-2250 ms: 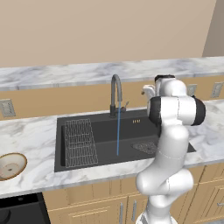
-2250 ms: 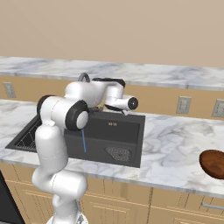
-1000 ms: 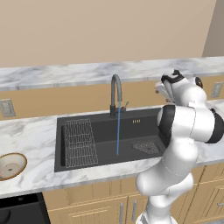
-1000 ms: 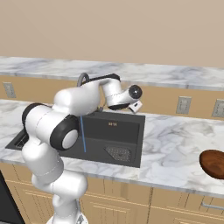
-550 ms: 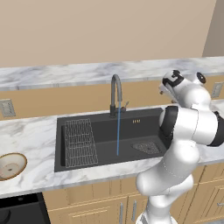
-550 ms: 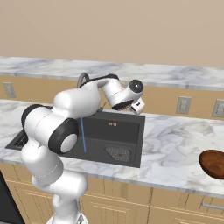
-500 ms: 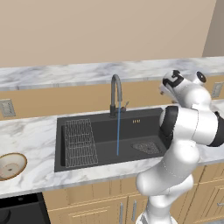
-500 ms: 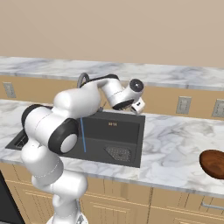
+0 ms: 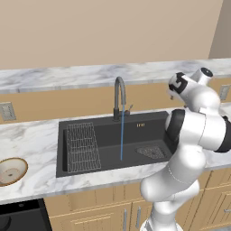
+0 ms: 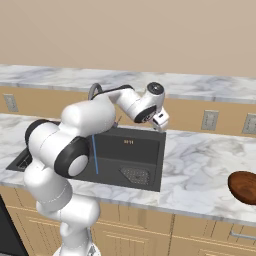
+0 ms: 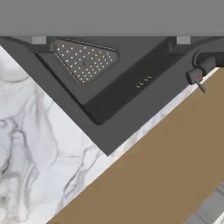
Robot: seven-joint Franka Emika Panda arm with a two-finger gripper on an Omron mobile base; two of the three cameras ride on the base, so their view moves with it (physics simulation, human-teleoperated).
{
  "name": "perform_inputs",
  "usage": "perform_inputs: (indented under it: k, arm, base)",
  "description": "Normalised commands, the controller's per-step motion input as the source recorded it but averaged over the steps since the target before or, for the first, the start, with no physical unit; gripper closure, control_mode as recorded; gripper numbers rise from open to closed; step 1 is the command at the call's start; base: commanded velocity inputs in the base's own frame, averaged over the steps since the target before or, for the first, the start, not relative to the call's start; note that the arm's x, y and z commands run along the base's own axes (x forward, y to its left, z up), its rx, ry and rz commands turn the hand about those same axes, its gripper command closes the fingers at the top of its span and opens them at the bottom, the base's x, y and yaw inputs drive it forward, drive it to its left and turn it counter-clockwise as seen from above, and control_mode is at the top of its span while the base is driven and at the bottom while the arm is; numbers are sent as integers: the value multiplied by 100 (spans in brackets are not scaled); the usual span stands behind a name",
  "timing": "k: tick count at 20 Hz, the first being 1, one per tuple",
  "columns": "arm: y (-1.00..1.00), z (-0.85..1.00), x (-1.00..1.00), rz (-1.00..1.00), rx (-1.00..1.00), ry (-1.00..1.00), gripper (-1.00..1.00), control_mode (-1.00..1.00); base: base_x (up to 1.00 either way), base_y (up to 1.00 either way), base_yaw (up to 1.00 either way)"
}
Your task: Rinse each bowl for a few seconds and place them down in the sink or on the counter.
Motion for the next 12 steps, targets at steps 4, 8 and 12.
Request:
perform_inputs:
  k: [4,8,12]
  arm:
    - [-18,2,-19,-1,-11,8,-100,-100]
    - [-18,2,-22,0,-10,11,-100,-100]
    - [-13,5,-33,0,-8,7,-100,-100]
  base:
    - [0,0,0]
    - [0,0,0]
    - [0,0,0]
